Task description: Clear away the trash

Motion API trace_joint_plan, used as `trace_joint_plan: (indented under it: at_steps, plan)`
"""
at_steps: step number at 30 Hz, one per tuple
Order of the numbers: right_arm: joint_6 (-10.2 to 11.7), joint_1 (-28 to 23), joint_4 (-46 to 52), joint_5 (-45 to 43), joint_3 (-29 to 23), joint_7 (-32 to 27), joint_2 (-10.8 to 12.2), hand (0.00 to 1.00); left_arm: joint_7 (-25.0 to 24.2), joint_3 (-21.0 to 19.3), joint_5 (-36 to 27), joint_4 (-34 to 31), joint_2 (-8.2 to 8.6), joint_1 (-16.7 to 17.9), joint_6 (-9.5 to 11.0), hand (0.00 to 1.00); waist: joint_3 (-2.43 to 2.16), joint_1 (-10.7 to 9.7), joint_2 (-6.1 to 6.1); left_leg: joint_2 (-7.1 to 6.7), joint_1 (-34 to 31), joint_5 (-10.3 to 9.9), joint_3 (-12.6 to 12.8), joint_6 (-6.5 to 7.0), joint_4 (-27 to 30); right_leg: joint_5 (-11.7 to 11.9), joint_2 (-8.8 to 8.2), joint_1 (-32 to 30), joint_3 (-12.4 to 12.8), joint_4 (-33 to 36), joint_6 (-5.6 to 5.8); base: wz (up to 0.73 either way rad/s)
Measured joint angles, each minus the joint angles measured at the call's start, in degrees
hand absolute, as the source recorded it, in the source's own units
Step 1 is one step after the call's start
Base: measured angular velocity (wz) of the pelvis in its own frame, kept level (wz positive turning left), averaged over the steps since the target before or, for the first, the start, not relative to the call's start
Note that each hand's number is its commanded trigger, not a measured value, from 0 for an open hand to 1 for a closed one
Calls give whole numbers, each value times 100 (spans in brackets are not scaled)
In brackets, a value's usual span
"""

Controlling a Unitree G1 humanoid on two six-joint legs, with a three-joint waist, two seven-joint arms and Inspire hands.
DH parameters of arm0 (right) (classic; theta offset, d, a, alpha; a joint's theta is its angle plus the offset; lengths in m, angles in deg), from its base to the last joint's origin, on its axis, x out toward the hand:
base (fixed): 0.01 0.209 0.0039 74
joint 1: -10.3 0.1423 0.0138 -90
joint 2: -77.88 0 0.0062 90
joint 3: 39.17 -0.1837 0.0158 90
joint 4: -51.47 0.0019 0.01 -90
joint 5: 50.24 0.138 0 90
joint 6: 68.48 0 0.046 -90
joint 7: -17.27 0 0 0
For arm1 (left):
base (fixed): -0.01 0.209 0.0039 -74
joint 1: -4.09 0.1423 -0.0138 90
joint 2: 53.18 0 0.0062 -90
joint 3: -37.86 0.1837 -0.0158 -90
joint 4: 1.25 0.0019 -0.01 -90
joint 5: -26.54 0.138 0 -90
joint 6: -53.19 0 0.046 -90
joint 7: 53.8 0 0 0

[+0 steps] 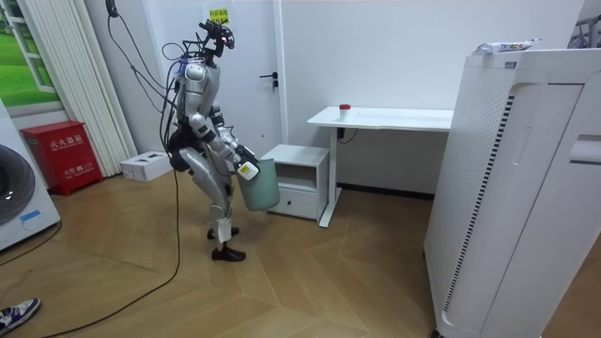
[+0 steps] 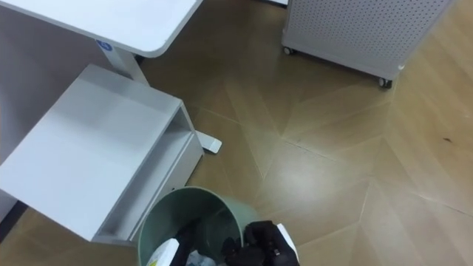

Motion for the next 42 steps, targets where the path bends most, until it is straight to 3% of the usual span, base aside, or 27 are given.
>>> trace_joint_plan:
  at_steps: [15,18,24,28,31,32,35,38,42]
  plan:
    - [78,-22,-658,500,-208,-224,-184,100,175,-87,-95,-4,-173,73,50,0,29,-128,-39,-50,606,15,37,-22,-366,-33,11,540,5,-220,44,0]
    - [123,-144,-719,690,-340,-207,-355,100,183,-92,-97,-6,-318,83,146,0,44,-139,-63,-72,860,17,32,-25,-512,-51,7,785,-18,-323,74,1]
    - [413,-397,-1446,735,-814,-204,-330,100,237,-366,-71,-30,-660,346,333,0,51,-320,-104,-112,1779,34,44,-47,-1062,-63,95,1668,-7,-830,174,-3]
    - [629,-637,-1980,741,-1147,-191,-356,100,448,-627,238,-209,-772,676,549,0,19,-368,-82,-94,2312,69,11,-68,-1386,7,225,2270,-86,-1295,227,0]
    - [678,-883,-2276,741,-1348,-160,-394,100,586,-778,235,-224,-775,871,584,0,-32,-389,-50,-102,2767,79,6,-84,-1666,16,279,2696,-66,-1532,250,-6]
    - [678,-1007,-2286,742,-1353,-152,-429,100,628,-882,235,-257,-781,931,587,0,-75,-388,-57,-106,2940,85,6,-94,-1802,16,304,2816,-24,-1582,250,-14]
    - [678,-1302,-2244,676,-1438,-120,-465,100,779,-1130,259,-598,-885,1194,598,0,-141,-391,-79,-106,3391,104,-7,-127,-2100,16,346,3169,61,-1761,250,-22]
    - [682,-1622,-2200,358,-1691,-38,-438,100,945,-1536,458,-1534,-975,1660,688,0,-221,-398,-114,-93,3781,117,-17,-149,-2339,18,419,3517,101,-1971,254,-13]
    - [681,-1760,-2220,279,-1801,-15,-438,100,1116,-1668,466,-1978,-980,1726,784,0,-231,-409,-120,-84,4132,128,-9,-165,-2525,23,458,3870,85,-2141,267,0]
